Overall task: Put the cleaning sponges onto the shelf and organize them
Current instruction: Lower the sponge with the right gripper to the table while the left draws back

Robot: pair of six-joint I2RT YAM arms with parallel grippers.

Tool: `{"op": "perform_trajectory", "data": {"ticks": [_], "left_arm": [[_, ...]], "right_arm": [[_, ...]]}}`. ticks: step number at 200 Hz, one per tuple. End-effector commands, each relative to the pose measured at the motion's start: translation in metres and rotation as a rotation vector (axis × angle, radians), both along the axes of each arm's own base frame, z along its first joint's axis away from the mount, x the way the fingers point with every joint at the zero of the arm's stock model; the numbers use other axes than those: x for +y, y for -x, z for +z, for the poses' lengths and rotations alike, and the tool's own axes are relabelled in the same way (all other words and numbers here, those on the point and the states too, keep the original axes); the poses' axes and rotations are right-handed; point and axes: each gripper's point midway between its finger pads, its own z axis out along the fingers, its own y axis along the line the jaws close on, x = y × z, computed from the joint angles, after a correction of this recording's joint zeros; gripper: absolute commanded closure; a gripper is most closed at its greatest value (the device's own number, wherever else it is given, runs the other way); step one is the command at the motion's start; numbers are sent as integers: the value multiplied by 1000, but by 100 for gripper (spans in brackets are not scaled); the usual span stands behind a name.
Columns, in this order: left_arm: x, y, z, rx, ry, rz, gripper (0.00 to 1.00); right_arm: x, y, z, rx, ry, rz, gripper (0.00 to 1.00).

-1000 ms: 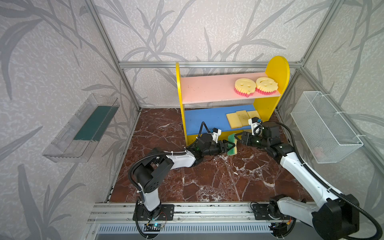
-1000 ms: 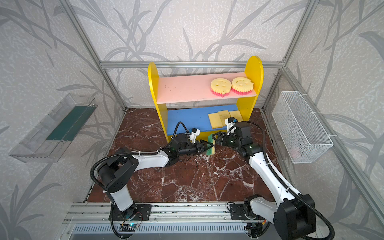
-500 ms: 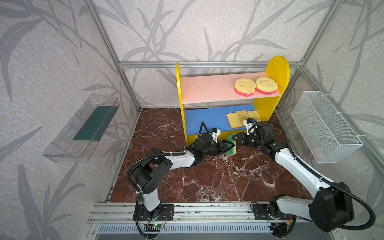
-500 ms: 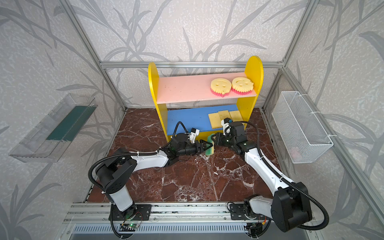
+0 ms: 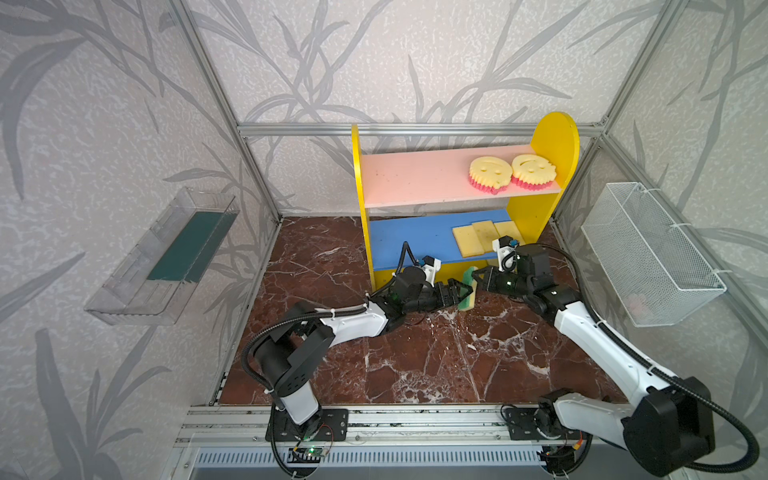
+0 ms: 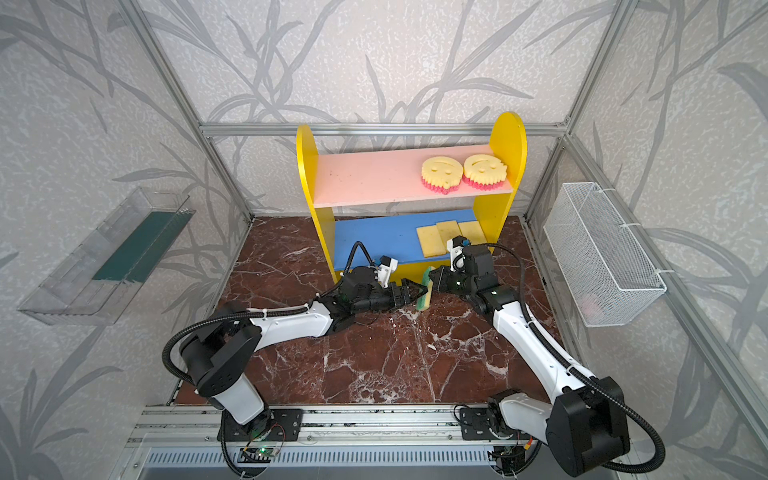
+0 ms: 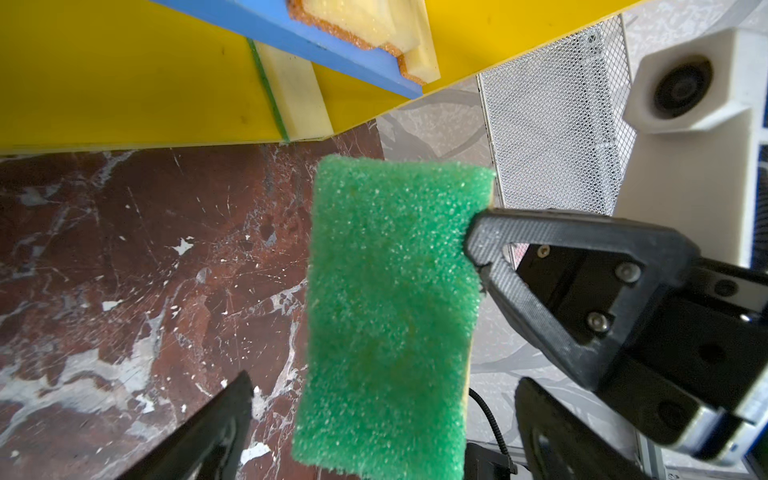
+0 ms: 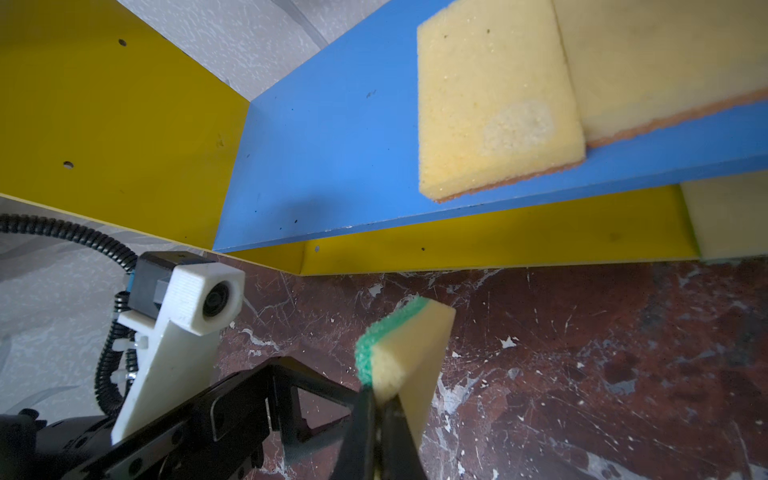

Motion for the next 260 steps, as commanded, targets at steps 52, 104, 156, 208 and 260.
{"op": "perform_trajectory", "data": {"ticks": [52,104,156,208,260], "left_arm": [[84,32,-30,-62,-313,124,1],[123,45,-52,-79,-444,169,1],[127,50,-64,-38,-396,152,1],[147,58,-63,-40,-402,184,1],[165,60,-59,-48,-413,216,1]], "right_arm": [[-59,51,-28,65,330,-69,92],[-61,62,-55,104,690,-72,93],[-2,57,-99,167,739,21,92],[52,53,-140,276,669,126,44],[90,55,-131,244,484,203,21]]}}
